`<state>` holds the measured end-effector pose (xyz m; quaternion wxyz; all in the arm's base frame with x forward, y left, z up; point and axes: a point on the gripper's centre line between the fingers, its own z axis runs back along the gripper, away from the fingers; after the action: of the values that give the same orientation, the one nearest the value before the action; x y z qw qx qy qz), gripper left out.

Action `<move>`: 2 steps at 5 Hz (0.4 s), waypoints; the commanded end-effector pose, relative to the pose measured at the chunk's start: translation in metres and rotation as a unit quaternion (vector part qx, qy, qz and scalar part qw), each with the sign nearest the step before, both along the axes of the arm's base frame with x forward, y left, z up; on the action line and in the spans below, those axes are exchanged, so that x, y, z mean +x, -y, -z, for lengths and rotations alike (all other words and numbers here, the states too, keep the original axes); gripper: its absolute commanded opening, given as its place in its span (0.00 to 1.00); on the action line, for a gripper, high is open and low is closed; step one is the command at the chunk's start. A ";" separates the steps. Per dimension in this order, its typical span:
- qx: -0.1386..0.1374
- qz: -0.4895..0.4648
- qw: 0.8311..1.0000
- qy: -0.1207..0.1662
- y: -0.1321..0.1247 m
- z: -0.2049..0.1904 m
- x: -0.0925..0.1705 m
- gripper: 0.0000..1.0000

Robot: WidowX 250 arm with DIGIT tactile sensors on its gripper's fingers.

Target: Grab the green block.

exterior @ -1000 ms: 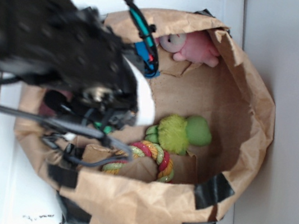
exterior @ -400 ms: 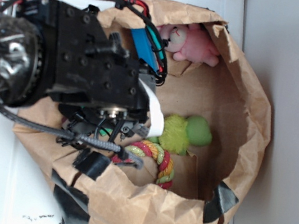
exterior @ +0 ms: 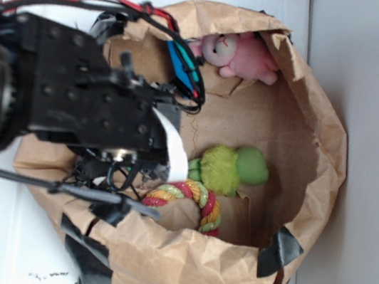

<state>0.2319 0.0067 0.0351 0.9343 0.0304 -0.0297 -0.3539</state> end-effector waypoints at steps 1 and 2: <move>0.009 0.018 1.000 0.015 0.019 -0.005 0.005 1.00; 0.011 0.015 1.000 0.009 0.025 0.005 0.011 1.00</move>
<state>0.2385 -0.0059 0.0208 0.9313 0.0405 -0.0177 -0.3615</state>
